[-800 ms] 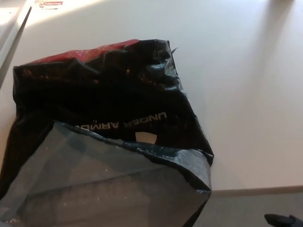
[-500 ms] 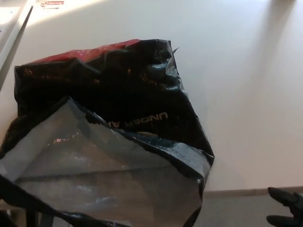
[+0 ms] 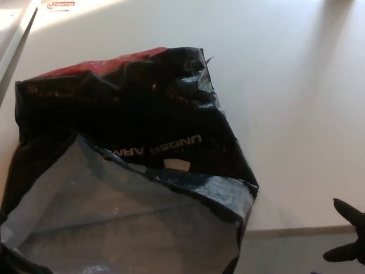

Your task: A plastic bag is kept infront of the robot in the middle of the desk and the robot uses both its hands to grab it from the top and lifts it up and then releases it.

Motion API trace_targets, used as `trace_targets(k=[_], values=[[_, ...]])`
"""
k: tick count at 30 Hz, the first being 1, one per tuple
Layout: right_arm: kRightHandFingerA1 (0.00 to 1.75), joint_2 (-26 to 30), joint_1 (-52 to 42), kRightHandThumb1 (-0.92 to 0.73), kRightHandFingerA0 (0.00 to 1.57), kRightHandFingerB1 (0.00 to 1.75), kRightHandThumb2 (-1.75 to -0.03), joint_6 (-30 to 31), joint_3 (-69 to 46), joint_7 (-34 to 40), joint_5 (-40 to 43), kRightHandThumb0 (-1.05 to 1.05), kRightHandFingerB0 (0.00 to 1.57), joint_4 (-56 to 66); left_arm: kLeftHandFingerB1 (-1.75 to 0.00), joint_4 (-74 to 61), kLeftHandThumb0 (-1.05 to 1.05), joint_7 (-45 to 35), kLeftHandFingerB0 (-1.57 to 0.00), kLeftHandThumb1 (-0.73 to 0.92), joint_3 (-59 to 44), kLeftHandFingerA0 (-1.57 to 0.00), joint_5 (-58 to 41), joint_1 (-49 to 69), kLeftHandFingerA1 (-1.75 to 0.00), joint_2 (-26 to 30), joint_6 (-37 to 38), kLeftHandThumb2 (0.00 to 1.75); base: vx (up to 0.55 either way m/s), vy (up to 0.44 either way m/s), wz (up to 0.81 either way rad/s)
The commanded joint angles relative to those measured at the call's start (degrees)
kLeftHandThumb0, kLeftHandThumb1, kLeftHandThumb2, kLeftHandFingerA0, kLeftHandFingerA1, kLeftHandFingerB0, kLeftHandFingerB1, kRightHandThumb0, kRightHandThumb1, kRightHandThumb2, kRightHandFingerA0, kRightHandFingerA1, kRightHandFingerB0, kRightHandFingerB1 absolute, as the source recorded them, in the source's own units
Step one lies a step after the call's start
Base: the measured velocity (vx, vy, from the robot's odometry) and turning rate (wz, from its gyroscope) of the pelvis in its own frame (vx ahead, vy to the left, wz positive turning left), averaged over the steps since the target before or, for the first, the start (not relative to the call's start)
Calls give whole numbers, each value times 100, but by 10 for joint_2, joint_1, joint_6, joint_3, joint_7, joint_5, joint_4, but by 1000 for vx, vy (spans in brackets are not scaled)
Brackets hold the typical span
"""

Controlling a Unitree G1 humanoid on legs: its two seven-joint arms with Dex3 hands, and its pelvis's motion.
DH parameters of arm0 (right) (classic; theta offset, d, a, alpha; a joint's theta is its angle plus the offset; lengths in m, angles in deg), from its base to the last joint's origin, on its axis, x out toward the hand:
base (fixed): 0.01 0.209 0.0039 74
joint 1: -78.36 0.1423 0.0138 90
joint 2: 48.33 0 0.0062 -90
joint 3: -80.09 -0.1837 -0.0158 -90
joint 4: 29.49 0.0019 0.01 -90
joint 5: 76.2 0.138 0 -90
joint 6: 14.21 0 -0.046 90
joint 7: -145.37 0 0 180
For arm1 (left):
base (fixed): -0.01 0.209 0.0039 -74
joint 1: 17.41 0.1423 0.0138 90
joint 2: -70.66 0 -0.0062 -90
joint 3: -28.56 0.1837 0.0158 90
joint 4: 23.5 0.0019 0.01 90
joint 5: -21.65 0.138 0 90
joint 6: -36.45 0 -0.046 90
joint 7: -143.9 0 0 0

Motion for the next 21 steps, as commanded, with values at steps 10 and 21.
trace_targets(k=[10,21], values=[[122,47,67,-42,52,17,-64,-88,-53,84,-85,-67,14,-18,-23,1,-26,-2,-4,36,-96,-105,79,-33,-78,110,72,52,0,0,0],[125,108,185,-43,58,10,-74,-74,-23,63,-109,-70,13,-119,-15,57,-33,-52,-5,31,-62,-108,72,-72,-84,191,48,64,0,0,0]])
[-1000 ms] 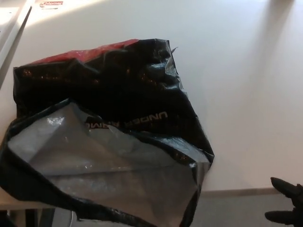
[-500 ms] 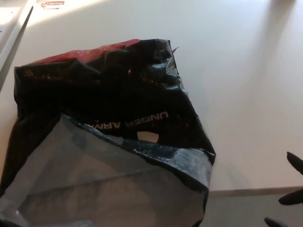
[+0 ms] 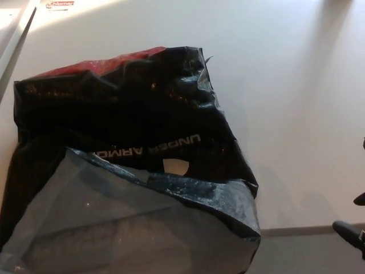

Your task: A plastic bag is kept infront of the robot in the middle of the desk and the robot uses both its hands to grab it from the top and lifts it up and then releases it.

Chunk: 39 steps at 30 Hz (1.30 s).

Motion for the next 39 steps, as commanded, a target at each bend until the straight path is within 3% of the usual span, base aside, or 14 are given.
trace_targets(k=[1,10,11,12,20,21,25,26,28,29,34,35,36,39], values=[[125,31,42,-43,58,10,-74,7,13,-12,-16,-70,13,-34,-15,24,-33,-18,-5,31,11,-108,25,-12,-84,30,2,64,0,0,0],[155,61,162,-46,102,14,-75,-5,74,0,-57,-74,17,-179,-22,86,-31,71,-1,34,39,-120,223,-64,-74,117,62,51,0,0,0],[175,63,168,-42,81,12,-57,-9,77,2,-59,-66,14,-189,-17,92,-33,79,-4,28,43,-116,232,-68,-91,121,66,65,0,0,0],[157,65,181,-46,108,7,-76,-11,82,5,-63,-73,18,-205,-17,103,-36,94,-7,29,51,-118,251,-76,-98,131,73,64,0,0,0],[158,80,211,-45,111,9,-75,-9,100,4,-77,-73,19,-217,-19,123,-42,182,-8,31,97,-106,361,-87,-140,177,42,62,0,0,0],[175,80,211,-42,84,14,-57,-9,100,1,-75,-66,13,-214,-25,126,-40,189,-4,36,102,-94,368,-89,-163,181,40,52,0,0,0],[175,84,217,-41,84,16,-57,-6,104,-12,-69,-64,14,-199,-19,135,-41,228,-8,34,132,-93,408,-95,-166,200,23,53,0,0,0],[157,84,215,-44,108,17,-74,-5,104,-14,-68,-71,17,-196,-15,133,-45,232,-8,32,136,-102,415,-93,-154,205,18,62,0,0,0],[175,85,214,-41,83,15,-56,-4,105,-17,-67,-65,15,-188,-15,130,-43,236,-9,32,146,-103,427,-91,-148,214,10,63,0,0,0],[155,85,213,-42,106,22,-73,-6,105,-17,-67,-68,14,-187,-17,132,-44,244,-8,33,152,-101,434,-92,-149,218,9,62,0,0,0],[159,84,208,-45,103,16,-71,-8,108,-20,-65,-72,20,-178,-18,140,-44,264,-10,33,180,-101,449,-99,-150,237,7,61,0,0,0],[175,84,206,-41,80,15,-56,-6,109,-22,-64,-62,15,-174,-16,144,-46,265,-10,34,187,-102,451,-102,-148,238,6,62,0,0,0],[160,84,205,-46,104,9,-71,-5,111,-24,-64,-77,21,-172,-17,147,-46,270,-10,34,194,-102,452,-104,-148,241,5,62,0,0,0],[159,85,202,-47,103,6,-73,1,115,-32,-62,-78,21,-166,-20,160,-45,276,-9,34,212,-104,447,-113,-149,243,12,62,0,0,0]])
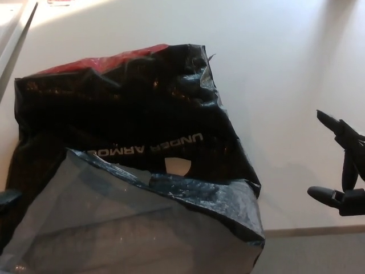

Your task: A plastic bag is kept infront of the robot in the middle of the desk and the robot uses both its hands to grab it from the top and lifts it up and then releases it.

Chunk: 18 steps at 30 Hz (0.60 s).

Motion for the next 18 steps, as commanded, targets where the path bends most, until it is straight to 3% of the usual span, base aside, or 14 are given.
trace_targets(k=[1,5,6,7,8,9,11,12,13,14,15,17,18], values=[[157,35,3,-47,104,3,-74,2,14,-31,-10,-79,19,19,-19,35,-46,114,-9,34,58,-103,126,-23,-147,41,-7,62,0,0,0],[159,38,1,-47,104,8,-74,1,20,-32,-13,-78,20,22,-19,39,-46,134,-8,34,80,-104,133,-28,-145,42,-14,63,0,0,0],[175,37,-1,-43,81,15,-58,0,24,-31,-15,-65,12,25,-21,42,-48,142,-9,35,88,-104,138,-33,-145,42,-17,62,0,0,0],[160,38,-2,-48,106,9,-74,-1,27,-31,-18,-78,20,27,-19,49,-47,148,-8,35,98,-104,141,-38,-144,42,-18,63,0,0,0],[160,38,-3,-48,106,8,-74,5,29,-39,-13,-78,20,34,-50,59,-26,152,0,22,108,-133,138,-45,-130,41,-15,80,0,0,0],[175,37,-4,-43,81,15,-58,6,30,-42,-11,-65,12,36,-50,63,-25,152,-1,22,112,-133,134,-48,-130,40,-12,80,0,0,0],[175,38,-5,-42,82,15,-58,3,34,-45,-9,-65,12,38,-49,80,-24,162,0,22,127,-134,126,-57,-130,39,-7,79,0,0,0],[161,39,-7,-46,108,10,-73,2,38,-48,-12,-75,20,43,-19,93,-42,174,-9,33,135,-105,128,-65,-147,37,-5,61,0,0,0],[161,41,-9,-46,108,10,-73,4,41,-52,-15,-75,20,49,-19,105,-42,186,-9,33,143,-105,132,-72,-147,35,-5,61,0,0,0],[160,41,-12,-47,106,9,-72,6,45,-55,-17,-74,21,56,-18,114,-43,201,-7,34,151,-104,136,-79,-149,34,-4,61,0,0,0],[175,42,-16,-41,82,14,-57,2,50,-55,-22,-63,14,64,-16,124,-43,210,-8,34,159,-103,136,-85,-150,35,-3,61,0,0,0],[175,44,-17,-41,82,14,-56,-6,58,-55,-26,-64,15,71,-13,137,-44,226,-12,35,168,-96,131,-92,-155,35,0,58,0,0,0],[175,44,-20,-45,81,16,-58,-4,60,-57,-27,-68,16,77,-16,140,-41,229,-8,33,173,-104,132,-95,-148,36,-2,62,0,0,0]])
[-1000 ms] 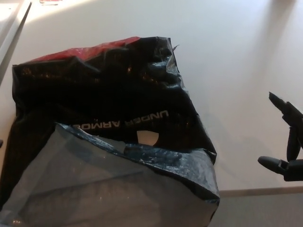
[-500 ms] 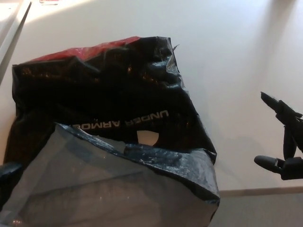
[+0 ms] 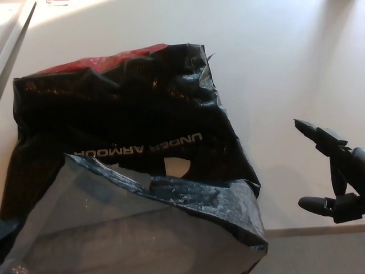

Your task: A plastic bag is kept infront of the robot in the middle of the desk and the robot uses both its hands to grab it from the top and lifts it up and then releases it.

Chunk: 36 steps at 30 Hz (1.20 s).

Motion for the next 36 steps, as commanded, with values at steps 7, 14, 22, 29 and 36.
trace_targets(k=[7,14,22,29,36], values=[[152,5,-32,-45,100,9,-75,9,32,-22,-24,-73,17,72,-11,68,-39,105,-10,33,50,-104,14,-45,-151,-1,-5,61,0,0,0],[155,-9,-34,-46,101,6,-75,11,43,-20,-25,-75,18,74,-16,89,-41,135,-15,37,65,-99,6,-60,-163,4,2,56,0,0,0],[157,-12,-30,-46,107,3,-75,15,53,-17,-38,-75,16,62,-17,98,-43,150,-7,39,70,-103,-6,-68,-167,4,3,57,0,0,0],[158,-16,-29,-44,108,4,-73,6,57,-21,-26,-73,17,46,-18,93,-44,156,-7,40,67,-101,-12,-66,-169,5,-1,55,0,0,0],[152,-30,-24,-44,101,7,-75,2,69,-14,-33,-70,16,32,-20,105,-47,169,-15,38,74,-95,-10,-77,-163,5,3,55,0,0,0]])
